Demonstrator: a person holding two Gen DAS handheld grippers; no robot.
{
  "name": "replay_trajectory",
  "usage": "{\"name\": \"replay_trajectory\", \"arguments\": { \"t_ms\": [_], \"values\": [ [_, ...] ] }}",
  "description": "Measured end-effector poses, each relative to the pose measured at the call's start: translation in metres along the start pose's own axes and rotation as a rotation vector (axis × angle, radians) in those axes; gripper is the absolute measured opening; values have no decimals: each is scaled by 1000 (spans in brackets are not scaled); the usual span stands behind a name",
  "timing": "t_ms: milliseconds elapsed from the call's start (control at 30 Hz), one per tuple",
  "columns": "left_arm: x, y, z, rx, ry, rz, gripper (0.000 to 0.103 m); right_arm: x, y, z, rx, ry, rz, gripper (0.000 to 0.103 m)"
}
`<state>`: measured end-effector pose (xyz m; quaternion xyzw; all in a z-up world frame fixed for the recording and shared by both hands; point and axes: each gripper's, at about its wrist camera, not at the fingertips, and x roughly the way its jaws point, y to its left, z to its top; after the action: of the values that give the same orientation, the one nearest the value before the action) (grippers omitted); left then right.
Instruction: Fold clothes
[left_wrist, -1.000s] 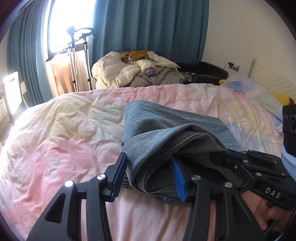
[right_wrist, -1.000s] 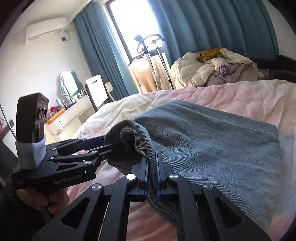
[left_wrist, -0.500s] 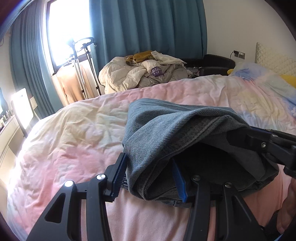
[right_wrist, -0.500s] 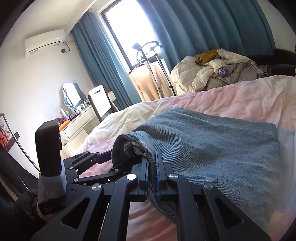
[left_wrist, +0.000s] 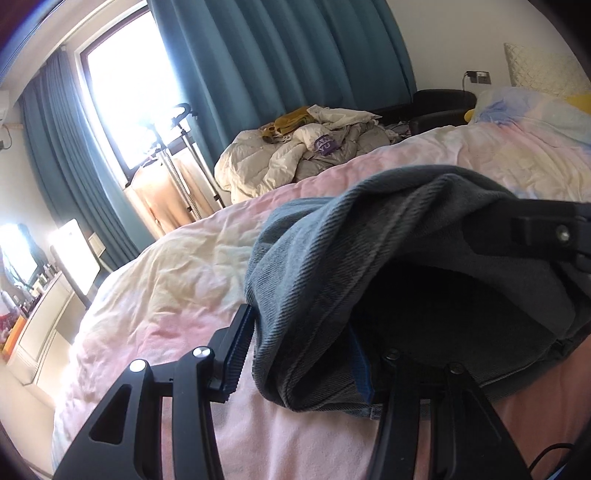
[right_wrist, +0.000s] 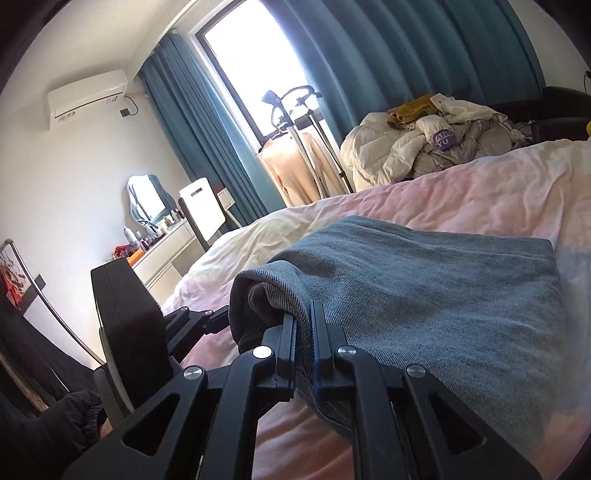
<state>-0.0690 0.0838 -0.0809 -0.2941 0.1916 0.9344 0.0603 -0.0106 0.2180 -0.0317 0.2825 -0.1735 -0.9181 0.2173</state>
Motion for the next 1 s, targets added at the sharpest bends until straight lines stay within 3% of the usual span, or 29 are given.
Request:
{"name": "replay_trajectory", "arguments": {
  "t_ms": [100,300,333,467,567,633,700,867,1000],
  "values": [
    [5,25,1,-132,28,-8,50,2,3,-3,-16,8,-10,6],
    [24,78,-5,-417,94,-157,50,16,18,-14,-107,50,-63,6],
    [26,82,-7,-440,94,-167,49,21,21,-18,-133,65,-76,6],
    [30,91,-5,-520,38,-291,27,36,30,-30,-203,105,-109,6],
    [29,96,5,-538,-17,-355,24,34,37,-31,-254,84,-124,7],
    [37,99,6,-542,-2,-337,24,33,40,-31,-267,70,-117,7],
    [55,102,-1,-575,63,-313,24,40,40,-33,-254,88,-98,7],
    [104,107,-38,-705,281,-322,24,76,32,-60,-264,232,-120,7],
    [104,112,-48,-774,322,-381,28,83,25,-66,-234,265,-112,7]
  ]
}}
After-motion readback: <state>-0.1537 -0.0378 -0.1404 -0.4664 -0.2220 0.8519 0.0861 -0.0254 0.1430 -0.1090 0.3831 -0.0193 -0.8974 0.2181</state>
